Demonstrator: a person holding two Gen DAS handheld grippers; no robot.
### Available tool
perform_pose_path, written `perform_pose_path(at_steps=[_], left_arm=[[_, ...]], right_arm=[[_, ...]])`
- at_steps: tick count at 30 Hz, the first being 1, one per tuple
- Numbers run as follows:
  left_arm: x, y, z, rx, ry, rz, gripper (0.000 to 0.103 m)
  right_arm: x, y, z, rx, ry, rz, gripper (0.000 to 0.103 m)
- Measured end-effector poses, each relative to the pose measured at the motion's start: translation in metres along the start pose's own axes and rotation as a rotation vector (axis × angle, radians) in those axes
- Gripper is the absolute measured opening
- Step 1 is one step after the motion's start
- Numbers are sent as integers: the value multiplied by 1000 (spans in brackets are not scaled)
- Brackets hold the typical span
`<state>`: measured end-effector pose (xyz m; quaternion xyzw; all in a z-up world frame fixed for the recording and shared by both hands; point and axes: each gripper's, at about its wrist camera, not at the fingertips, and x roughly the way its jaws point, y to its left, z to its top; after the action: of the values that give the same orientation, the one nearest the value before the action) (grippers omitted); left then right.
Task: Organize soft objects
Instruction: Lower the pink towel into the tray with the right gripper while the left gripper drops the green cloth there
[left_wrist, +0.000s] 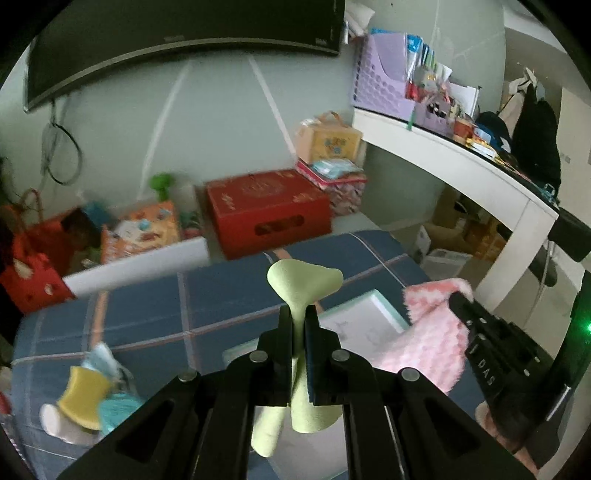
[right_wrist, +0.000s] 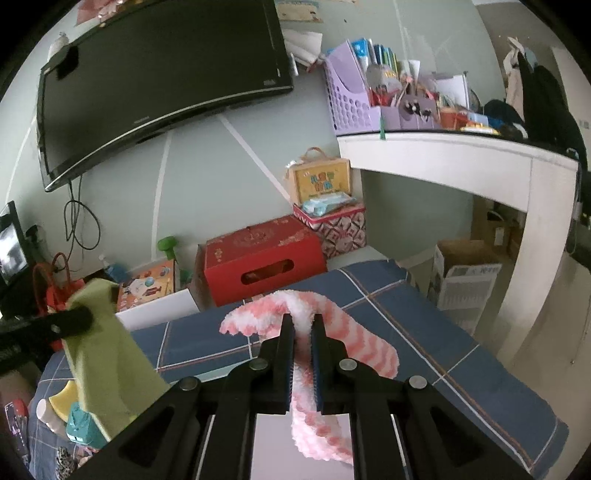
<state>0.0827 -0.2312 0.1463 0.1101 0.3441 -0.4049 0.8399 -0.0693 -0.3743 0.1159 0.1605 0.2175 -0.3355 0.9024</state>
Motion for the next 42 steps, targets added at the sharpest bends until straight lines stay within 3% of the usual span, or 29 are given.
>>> perform_pose_path(at_steps=[8,13,16,31,37,40,42], left_arm=[[59,-18,-19,-6,68,-44,5],[110,-5,-52,-77,203,-31,5],[127,0,-67,-98,256,-17,5],[174,9,-106,-116,410,74,6],[171,9,-107,-117,418,86,6],[166,10,-104,-131,438,83,13],[162,9,-102,-133,446,99,28]], right_arm=[[32,-5,-12,8,88,8,9],[65,-2,-32,-40,236,-36,9],[72,-2,-39,-54,266,-28,9],[115,0,-78,-94,508,-62,10],[116,2,-78,-105,537,-67,10],[111,5,-75,-119,527,-65,22],[110,7,-73,-128,524,-67,42]])
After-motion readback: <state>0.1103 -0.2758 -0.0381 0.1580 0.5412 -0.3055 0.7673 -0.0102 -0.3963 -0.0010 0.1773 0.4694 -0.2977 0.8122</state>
